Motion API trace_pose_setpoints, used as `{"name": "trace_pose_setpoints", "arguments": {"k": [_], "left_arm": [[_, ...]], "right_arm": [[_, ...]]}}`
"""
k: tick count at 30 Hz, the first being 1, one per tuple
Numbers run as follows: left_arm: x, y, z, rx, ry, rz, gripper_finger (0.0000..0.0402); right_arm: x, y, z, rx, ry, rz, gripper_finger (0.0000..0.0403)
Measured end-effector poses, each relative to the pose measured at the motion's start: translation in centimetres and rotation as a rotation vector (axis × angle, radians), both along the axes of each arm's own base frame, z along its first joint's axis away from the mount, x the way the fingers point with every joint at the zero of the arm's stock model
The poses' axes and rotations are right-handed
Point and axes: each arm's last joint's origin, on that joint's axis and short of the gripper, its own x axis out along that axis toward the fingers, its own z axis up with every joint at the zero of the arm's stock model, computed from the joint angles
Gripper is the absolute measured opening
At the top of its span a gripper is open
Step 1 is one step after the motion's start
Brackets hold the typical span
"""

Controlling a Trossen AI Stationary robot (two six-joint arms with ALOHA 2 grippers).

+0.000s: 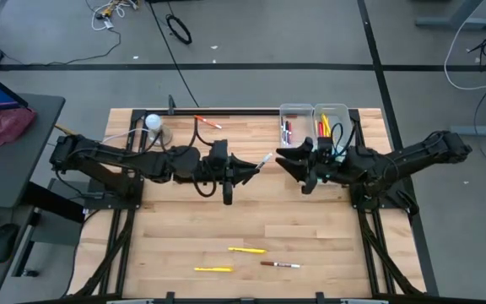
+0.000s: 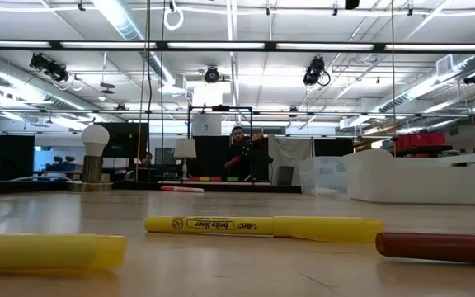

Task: Pick & Place Markers
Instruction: Put the dark brown marker pen into the transparent bin

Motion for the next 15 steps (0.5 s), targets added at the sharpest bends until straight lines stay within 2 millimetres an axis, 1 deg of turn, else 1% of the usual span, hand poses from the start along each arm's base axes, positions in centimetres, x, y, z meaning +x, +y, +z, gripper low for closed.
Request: {"name": "trace_pose_setpoints", "arguments": {"k": [2, 5, 9, 11, 15], "left_arm": [[0.0, 0.0, 0.0, 0.000, -0.001, 0.000, 0.0038], [0.0, 0.0, 0.0, 0.000, -0.001, 0.000, 0.0038], [0.0, 0.0, 0.0, -0.002, -0.001, 0.000, 0.0036], [0.0, 0.0, 0.0, 0.000, 0.000, 0.001, 0.0039], [0.0, 0.1, 0.0, 0.004, 0.001, 0.003, 0.0040]], "right_arm": [[0.0, -0.2, 0.0, -0.016, 0.001, -0.004, 0.0184], [0.2, -0.3, 0.0, -0.053, 0.007, 0.037, 0.0180], [0.5, -0.2, -0.2, -0.061, 0.012, 0.061, 0.0183], [1.0, -0.2, -0.4, -0.067, 0.001, 0.075, 0.0194], [1.9, -0.3, -0.6, -0.105, -0.045, 0.108, 0.0228]]}}
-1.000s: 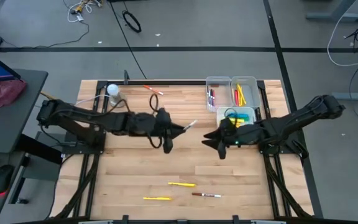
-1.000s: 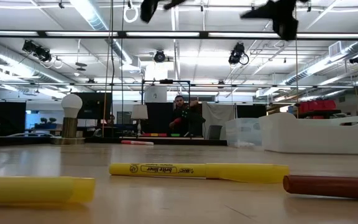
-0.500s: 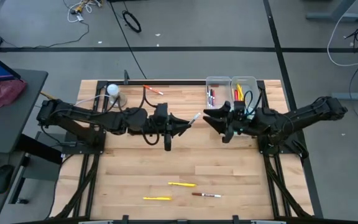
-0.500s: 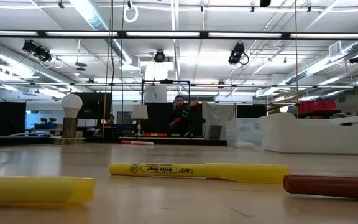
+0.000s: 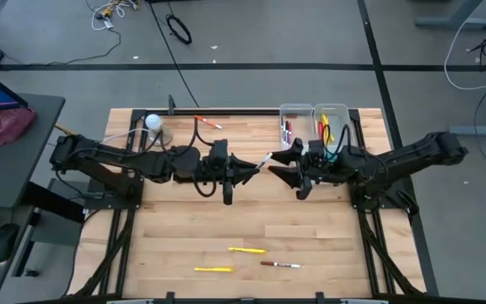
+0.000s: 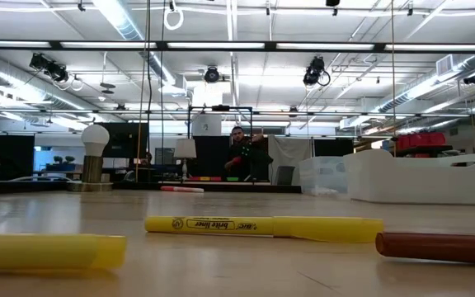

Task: Pick & Place Markers
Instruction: Put the dark brown marker pen into the transparent bin

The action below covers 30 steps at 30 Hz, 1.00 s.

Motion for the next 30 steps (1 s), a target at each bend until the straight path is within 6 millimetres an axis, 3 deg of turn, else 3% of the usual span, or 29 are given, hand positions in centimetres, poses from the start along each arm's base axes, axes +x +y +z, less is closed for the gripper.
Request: {"name": "trace_pose_setpoints", "arguments": {"k": [6, 18, 22, 30], "left_arm": [[0.0, 0.1, 0.0, 0.001, 0.001, 0.004, 0.0042], [0.1, 0.1, -0.2, 0.003, 0.007, 0.004, 0.0045], [0.1, 0.1, -0.2, 0.002, 0.007, 0.004, 0.0046], [0.1, 0.1, -0.2, 0.001, 0.008, 0.011, 0.0048]], "right_arm": [[0.8, 0.1, -0.5, 0.018, -0.016, 0.014, 0.0244], [1.1, -0.6, -0.3, 0.010, -0.059, -0.019, 0.0175], [1.2, -0.9, -0.3, 0.007, -0.059, -0.031, 0.0136], [1.1, -1.0, -0.2, -0.029, -0.067, -0.047, 0.0019]]}}
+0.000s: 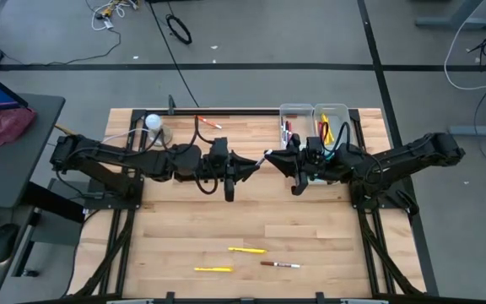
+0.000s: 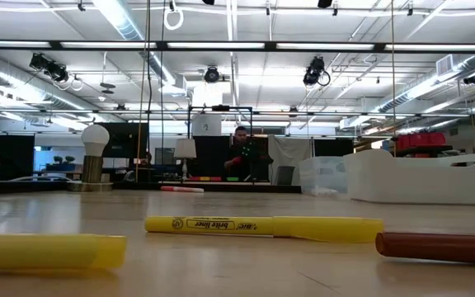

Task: Pick & Place Markers
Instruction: Put the dark brown marker pen into the transparent bin

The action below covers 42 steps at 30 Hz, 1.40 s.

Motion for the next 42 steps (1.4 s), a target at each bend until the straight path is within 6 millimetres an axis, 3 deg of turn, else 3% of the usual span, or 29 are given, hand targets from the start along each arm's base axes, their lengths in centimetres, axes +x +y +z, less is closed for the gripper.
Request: {"name": "trace_pose_setpoints", "arguments": {"k": [4, 10, 15, 21, 26, 30, 38, 42], "left_arm": [[0.0, 0.1, 0.0, -0.016, -0.003, 0.007, 0.0065], [0.1, 0.8, -0.1, -0.025, 0.006, 0.026, 0.0148], [0.1, 1.3, -0.2, -0.024, 0.017, 0.043, 0.0208], [0.0, 1.2, -0.3, -0.052, 0.033, 0.042, 0.0223], [0.0, 1.3, -0.7, -0.094, 0.060, 0.048, 0.0211], [-0.1, 1.4, -1.1, -0.088, 0.113, 0.055, 0.0198], [-3.2, 3.7, -1.5, -0.134, 0.340, 0.169, 0.0176], [-5.2, 5.7, -1.4, -0.161, 0.421, 0.284, 0.0170]], "right_arm": [[0.0, 0.0, 0.0, 0.012, -0.003, 0.004, 0.0018], [-0.8, -0.2, 0.7, 0.009, -0.014, -0.029, 0.0010], [-4.0, -1.2, 1.7, 0.049, 0.099, -0.214, 0.0010], [-8.6, -3.6, 2.6, 0.116, 0.358, -0.506, 0.0010], [-10.1, -7.6, 1.0, 0.231, 0.553, -0.652, 0.0010], [-9.6, -11.8, -1.1, 0.310, 0.725, -0.698, 0.0010], [-7.9, -21.2, -7.1, 0.468, 0.965, -0.707, 0.0010], [-7.3, -24.1, -10.3, 0.578, 1.009, -0.719, 0.0010]]}}
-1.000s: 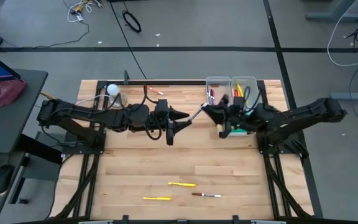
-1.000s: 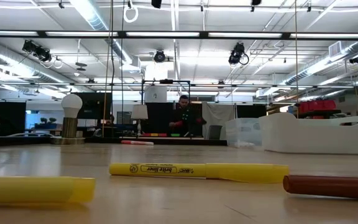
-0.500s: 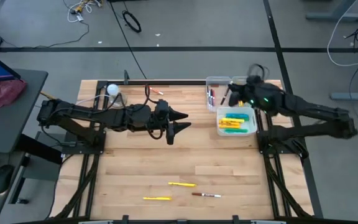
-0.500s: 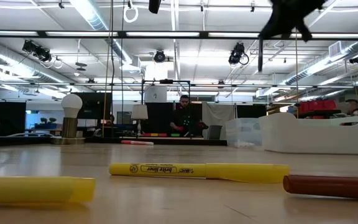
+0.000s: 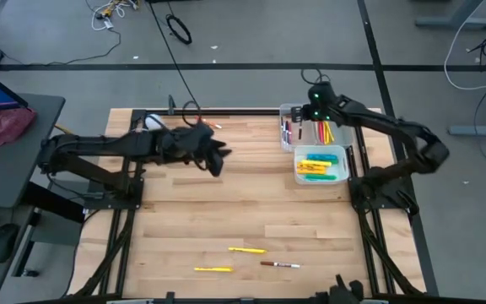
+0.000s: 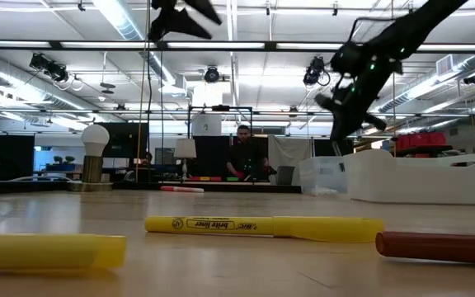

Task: Pick & Place Markers
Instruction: Put the dark brown marker pen into the transparent bin

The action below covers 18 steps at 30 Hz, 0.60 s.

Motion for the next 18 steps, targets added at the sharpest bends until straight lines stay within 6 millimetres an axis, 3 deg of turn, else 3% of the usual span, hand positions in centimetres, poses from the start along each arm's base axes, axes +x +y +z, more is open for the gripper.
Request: {"name": "trace_pose_setpoints", "arguments": {"k": [9, 18], "left_arm": [[-1.7, 4.9, 0.3, 0.010, 0.033, 0.141, 0.0165], [-3.7, 10.8, 0.2, 0.021, 0.062, 0.162, 0.0165]], "right_arm": [[1.6, -1.6, -4.6, 0.168, 0.003, -0.070, 0.0025], [2.0, -1.6, -5.6, 0.221, -0.008, -0.122, 0.0076]]}}
